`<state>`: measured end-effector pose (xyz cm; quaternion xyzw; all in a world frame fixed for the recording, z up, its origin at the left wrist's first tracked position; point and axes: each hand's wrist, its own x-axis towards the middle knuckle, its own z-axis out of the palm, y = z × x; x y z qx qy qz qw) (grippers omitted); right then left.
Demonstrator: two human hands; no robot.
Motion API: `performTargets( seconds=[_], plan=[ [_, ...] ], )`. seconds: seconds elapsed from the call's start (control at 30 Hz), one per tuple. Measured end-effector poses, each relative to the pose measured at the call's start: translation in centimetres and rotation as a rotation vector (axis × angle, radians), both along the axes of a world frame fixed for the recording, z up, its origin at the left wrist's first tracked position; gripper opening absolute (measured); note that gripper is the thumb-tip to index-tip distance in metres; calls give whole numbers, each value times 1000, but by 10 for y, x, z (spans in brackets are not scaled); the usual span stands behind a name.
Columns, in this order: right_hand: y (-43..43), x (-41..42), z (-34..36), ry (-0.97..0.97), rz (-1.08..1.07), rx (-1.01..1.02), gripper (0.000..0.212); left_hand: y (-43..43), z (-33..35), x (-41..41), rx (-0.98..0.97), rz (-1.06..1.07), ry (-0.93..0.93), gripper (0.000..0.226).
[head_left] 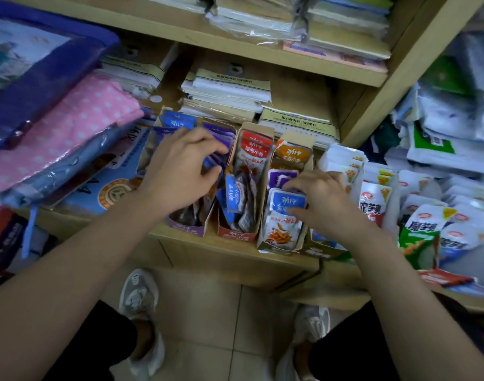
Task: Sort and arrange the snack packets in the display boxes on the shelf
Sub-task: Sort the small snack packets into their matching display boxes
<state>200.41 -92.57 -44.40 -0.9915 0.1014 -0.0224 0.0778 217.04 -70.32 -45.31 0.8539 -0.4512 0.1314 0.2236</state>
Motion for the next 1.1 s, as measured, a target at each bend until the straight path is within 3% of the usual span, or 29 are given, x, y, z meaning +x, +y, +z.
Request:
performTargets(
  seconds=[0.13,0.27,0.37,0.43,0.6,0.7,0.83,0.9,1.0,1.1],
  plan=[
    [-2,-12,2,-92,16,232,32,-19,3,-18,-16,-147,2,34],
    [-3,-30,7,-41,-18,441,28,-25,3,-21,174,-305,72,41],
    [-6,-40,2,45,29,445,33,-17,3,-15,363,-328,58,57],
    [-6,-43,-3,93,68,438,37,-12,5,-11,416,-338,64,56],
    [-6,-48,-10,59,83,460,35,-9,10,-3,143,-324,122,18],
    [-4,-48,-15,41,32,428,47,-12,5,-9,19,-227,105,14],
    [1,-44,-15,-13,1,379,57,-23,1,-13,-101,-141,125,27],
    [4,-40,-14,-65,1,299,62,-21,2,-8,-101,-194,249,39],
    [12,-32,-15,-110,-1,189,65,0,11,3,-190,-200,376,36],
    [24,-23,-19,-184,2,141,66,35,16,17,17,-219,464,50]
  ],
)
